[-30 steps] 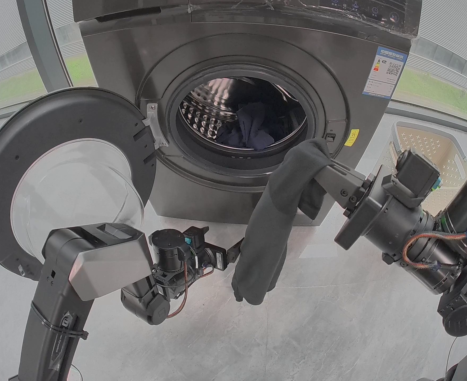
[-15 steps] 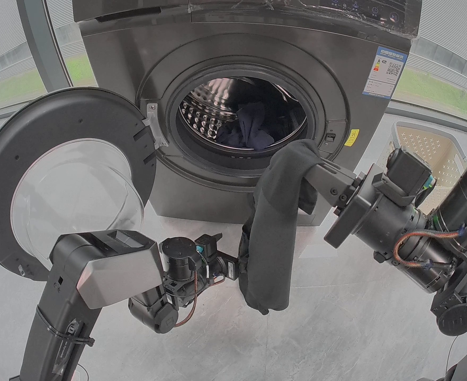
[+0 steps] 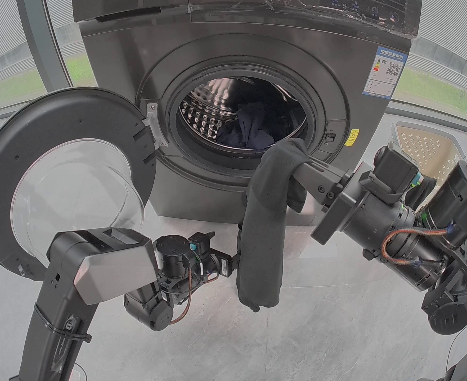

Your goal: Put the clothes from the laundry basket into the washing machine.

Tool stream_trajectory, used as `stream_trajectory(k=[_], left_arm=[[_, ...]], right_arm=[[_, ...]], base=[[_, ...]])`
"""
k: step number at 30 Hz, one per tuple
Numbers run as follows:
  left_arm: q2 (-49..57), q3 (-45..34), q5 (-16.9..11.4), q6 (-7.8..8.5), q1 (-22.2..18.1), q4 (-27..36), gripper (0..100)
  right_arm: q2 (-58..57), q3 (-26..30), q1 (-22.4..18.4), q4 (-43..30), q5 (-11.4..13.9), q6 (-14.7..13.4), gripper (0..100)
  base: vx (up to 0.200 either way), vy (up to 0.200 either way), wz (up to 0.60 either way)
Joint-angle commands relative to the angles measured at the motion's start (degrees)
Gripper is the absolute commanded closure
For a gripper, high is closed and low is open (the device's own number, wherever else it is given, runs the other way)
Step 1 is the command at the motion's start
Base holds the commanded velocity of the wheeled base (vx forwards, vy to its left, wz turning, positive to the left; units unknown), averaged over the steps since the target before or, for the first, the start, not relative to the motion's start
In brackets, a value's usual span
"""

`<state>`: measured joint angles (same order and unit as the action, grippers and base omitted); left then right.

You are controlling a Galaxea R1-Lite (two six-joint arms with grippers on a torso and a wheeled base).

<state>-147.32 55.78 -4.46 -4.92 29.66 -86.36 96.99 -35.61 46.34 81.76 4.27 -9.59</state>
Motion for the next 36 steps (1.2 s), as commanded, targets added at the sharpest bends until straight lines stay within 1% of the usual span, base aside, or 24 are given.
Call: stream_trajectory(k=[1, 4, 12, 15, 16, 17, 20, 26, 31, 36], left_arm=[[0.0, 0.3, 0.0, 0.00, -2.1, 0.0, 0], [-0.2, 0.6, -0.1, 0.00, -2.6, 0.0, 0], [-0.9, 2.1, -0.9, 0.18, -2.1, 0.2, 0], [-0.8, 1.8, -1.7, 0.18, -2.0, -0.1, 0], [-0.6, 1.1, -2.8, 0.18, -2.0, -0.3, 0], [-0.6, 0.9, -2.9, 0.18, -2.0, -0.3, 0], [-0.6, 0.6, -2.9, 0.27, -2.0, -0.3, 0], [-0.6, 0.0, -2.8, 0.27, -1.9, -0.7, 0], [-0.8, -1.0, -2.8, 0.27, -1.5, -1.3, 0], [-0.9, -0.9, -2.8, 0.27, -1.1, -1.3, 0]], right_arm=[[0.0, 0.1, 0.0, 0.1, 0.0, 0.0, 100], [0.1, 0.3, 0.2, 0.1, 0.0, 0.0, 100], [0.7, -0.2, 1.2, 0.1, 0.0, 0.0, 100], [1.2, -0.3, 0.9, 0.1, 0.0, 0.1, 100], [1.2, -0.4, 0.5, 0.1, 0.0, 0.1, 100], [1.2, -0.4, 0.4, 0.1, 0.0, 0.1, 100], [1.5, -1.2, 0.1, 0.0, 0.0, 0.2, 100], [4.0, -5.5, -2.5, -0.5, 0.6, 0.3, 100], [3.9, -7.8, -1.7, -3.0, 0.7, 0.2, 100], [3.7, -7.6, -1.3, -3.4, 0.6, 0.3, 100]], base=[[0.000, 0.000, 0.00], [0.000, 0.000, 0.00], [0.000, 0.000, 0.00], [0.000, 0.000, 0.00], [0.000, 0.000, 0.00], [0.000, 0.000, 0.00], [0.000, 0.000, 0.00], [0.000, 0.000, 0.00], [0.000, 0.000, 0.00], [0.000, 0.000, 0.00]])
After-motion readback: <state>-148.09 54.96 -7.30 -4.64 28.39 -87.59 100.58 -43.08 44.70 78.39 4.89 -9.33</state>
